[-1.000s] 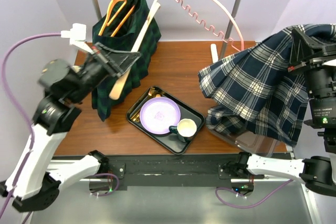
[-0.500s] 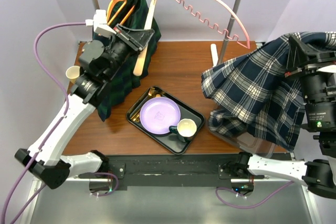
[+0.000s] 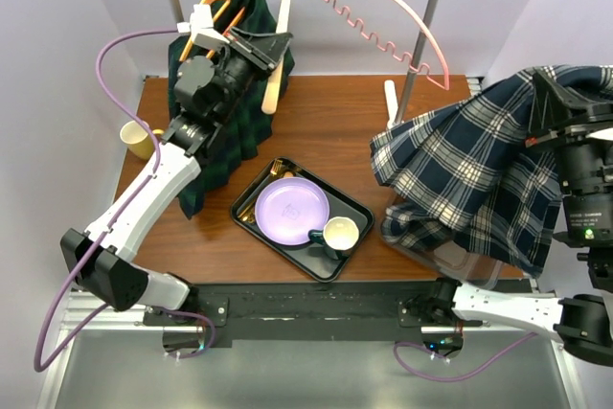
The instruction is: Remove the skirt from the hanger
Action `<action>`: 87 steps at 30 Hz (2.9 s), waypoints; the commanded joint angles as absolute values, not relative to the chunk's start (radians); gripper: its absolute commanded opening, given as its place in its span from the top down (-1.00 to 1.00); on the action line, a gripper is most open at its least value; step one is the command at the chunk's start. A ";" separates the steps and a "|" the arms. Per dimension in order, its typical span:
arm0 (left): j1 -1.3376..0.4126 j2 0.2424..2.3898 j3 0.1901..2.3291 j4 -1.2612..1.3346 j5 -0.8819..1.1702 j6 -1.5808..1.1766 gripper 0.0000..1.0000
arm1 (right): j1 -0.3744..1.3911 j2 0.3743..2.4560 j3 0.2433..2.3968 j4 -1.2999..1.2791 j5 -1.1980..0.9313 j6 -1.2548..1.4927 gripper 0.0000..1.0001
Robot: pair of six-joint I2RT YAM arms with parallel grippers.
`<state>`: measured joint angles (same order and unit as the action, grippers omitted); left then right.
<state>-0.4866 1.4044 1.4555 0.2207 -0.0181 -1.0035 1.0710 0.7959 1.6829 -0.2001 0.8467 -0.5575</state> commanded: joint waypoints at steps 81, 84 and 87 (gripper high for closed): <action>-0.419 0.651 0.928 -0.017 -0.337 -0.186 -1.00 | 0.115 1.094 1.187 -0.275 1.112 -0.193 1.00; -0.419 0.629 0.911 -0.014 -0.362 -0.175 -1.00 | 0.114 1.106 1.195 -0.218 1.132 -0.239 1.00; -0.419 0.630 0.900 -0.015 -0.376 -0.169 -1.00 | 0.114 1.103 1.172 -0.154 1.135 -0.262 1.00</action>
<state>-0.4255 0.6285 0.9192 -0.0658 -0.3309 -0.2008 0.1173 1.1080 1.1561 -0.2825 1.0760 -0.2085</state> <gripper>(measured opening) 0.997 0.037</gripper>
